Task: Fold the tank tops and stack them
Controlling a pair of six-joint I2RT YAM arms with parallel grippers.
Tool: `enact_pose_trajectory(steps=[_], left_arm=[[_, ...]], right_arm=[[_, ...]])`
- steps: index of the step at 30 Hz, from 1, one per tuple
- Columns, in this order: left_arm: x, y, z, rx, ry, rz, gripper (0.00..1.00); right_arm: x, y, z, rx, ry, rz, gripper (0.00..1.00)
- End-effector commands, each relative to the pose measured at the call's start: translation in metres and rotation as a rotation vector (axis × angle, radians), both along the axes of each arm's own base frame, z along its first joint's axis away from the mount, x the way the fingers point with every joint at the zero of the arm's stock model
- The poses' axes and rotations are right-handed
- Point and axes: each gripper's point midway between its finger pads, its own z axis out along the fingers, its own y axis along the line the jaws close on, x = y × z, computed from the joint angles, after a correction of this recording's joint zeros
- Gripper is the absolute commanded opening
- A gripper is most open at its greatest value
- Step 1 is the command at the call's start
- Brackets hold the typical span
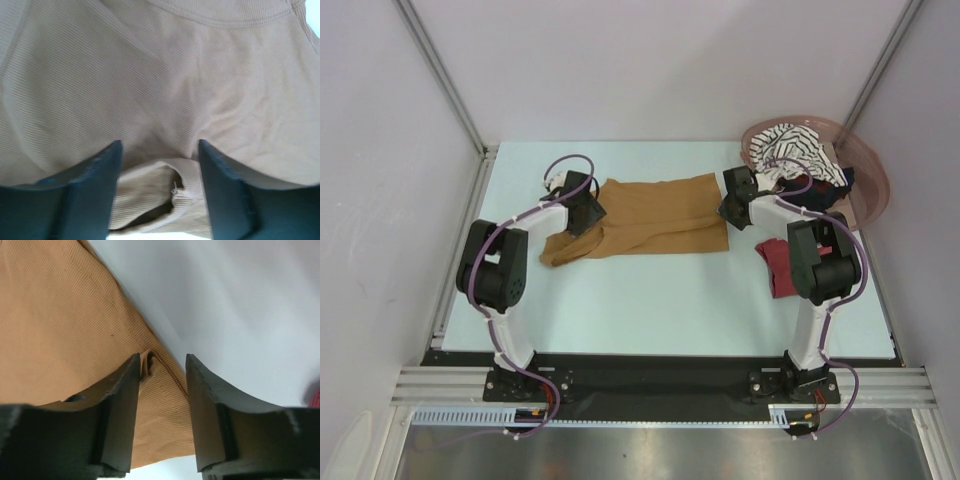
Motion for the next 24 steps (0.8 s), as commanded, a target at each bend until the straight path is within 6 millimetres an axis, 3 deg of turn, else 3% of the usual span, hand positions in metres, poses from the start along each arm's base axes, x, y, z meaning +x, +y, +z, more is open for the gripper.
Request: enact_pose_trajectory(steps=[1,4,5,6,8,10,11,13,18,24], left_arm=[[0.012,0.015,0.034,0.064,-0.073,0.013,0.70],[0.009,0.022,0.055,0.105,-0.110,-0.002,0.73],[0.007,0.024,0.061,0.114,-0.119,-0.006,0.75],[0.005,0.026,0.072,0.122,-0.137,-0.009,0.77],[-0.006,0.033,0.074,0.156,-0.120,-0.020,0.79],[-0.013,0.036,0.088,0.166,-0.149,-0.036,0.85],[-0.021,0.039,0.084,0.172,-0.139,-0.044,0.87],[-0.029,0.042,0.098,0.175,-0.170,-0.063,0.99],[-0.057,0.058,0.101,0.176,-0.151,-0.088,0.99],[-0.095,0.082,0.081,0.094,-0.132,-0.009,0.99]], right_arm=[[0.012,-0.002,0.032,0.006,-0.085,0.003,0.50],[0.003,-0.003,0.039,0.001,-0.093,0.023,0.52],[0.001,-0.004,0.053,0.006,-0.121,0.025,0.57],[-0.003,-0.005,0.054,0.006,-0.123,0.028,0.67],[-0.013,-0.006,0.063,0.008,-0.146,0.043,0.79],[-0.023,-0.004,0.062,0.022,-0.145,0.074,0.84],[-0.024,-0.002,0.073,0.027,-0.177,0.100,0.85],[-0.029,0.003,0.074,0.040,-0.177,0.136,0.79],[-0.049,0.022,0.076,0.058,-0.173,0.265,0.55],[-0.077,0.042,0.066,0.064,-0.156,0.357,0.53]])
